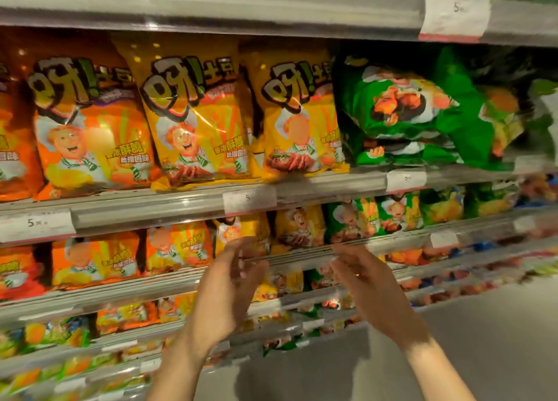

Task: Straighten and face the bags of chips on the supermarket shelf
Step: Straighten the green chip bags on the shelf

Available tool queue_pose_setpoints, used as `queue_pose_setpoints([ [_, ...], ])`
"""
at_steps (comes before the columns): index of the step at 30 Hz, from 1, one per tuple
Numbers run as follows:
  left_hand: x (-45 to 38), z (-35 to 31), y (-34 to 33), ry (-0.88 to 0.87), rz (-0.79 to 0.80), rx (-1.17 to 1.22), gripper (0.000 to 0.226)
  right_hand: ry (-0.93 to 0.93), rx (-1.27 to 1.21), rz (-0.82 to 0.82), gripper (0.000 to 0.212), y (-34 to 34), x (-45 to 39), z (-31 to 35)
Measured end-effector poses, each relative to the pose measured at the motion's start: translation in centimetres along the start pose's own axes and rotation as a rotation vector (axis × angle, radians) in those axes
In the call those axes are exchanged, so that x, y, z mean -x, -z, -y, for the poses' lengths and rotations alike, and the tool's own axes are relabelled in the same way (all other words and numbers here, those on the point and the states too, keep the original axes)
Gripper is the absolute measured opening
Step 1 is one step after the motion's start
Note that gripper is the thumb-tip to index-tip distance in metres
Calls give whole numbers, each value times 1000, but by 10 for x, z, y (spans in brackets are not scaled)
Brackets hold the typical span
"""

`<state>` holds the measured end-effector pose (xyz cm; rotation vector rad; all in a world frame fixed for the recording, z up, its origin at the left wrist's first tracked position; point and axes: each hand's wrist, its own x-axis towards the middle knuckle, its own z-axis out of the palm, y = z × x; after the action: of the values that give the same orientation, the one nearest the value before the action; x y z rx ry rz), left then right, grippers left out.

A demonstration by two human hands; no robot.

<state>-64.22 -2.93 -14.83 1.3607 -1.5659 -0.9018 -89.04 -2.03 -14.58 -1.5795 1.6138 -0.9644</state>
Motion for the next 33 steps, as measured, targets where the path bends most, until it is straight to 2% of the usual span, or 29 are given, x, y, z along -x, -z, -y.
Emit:
queue_pose_setpoints([
  [3, -5, -20, -30, -21, -59, -42, 28, -4, -21, 12, 20, 30, -10, -18],
  [6, -9, -45, -66, 47, -74, 56, 31, 14, -9, 54, 21, 69, -19, -37],
  [12, -13, -85, -140, 80, -143, -3, 29, 37, -50, 111, 18, 146, -42, -72],
  [21, -17, -126, -187, 116, -179, -3, 27, 72, -74, 129, 14, 190, -66, -96],
  [28, -34, -133, -181, 21, -223, 60, 23, 150, -3, 26, 17, 208, -61, -77],
  [33, -48, -139, -173, -38, -283, 113, 21, 299, 139, -143, 21, 219, -59, -54],
])
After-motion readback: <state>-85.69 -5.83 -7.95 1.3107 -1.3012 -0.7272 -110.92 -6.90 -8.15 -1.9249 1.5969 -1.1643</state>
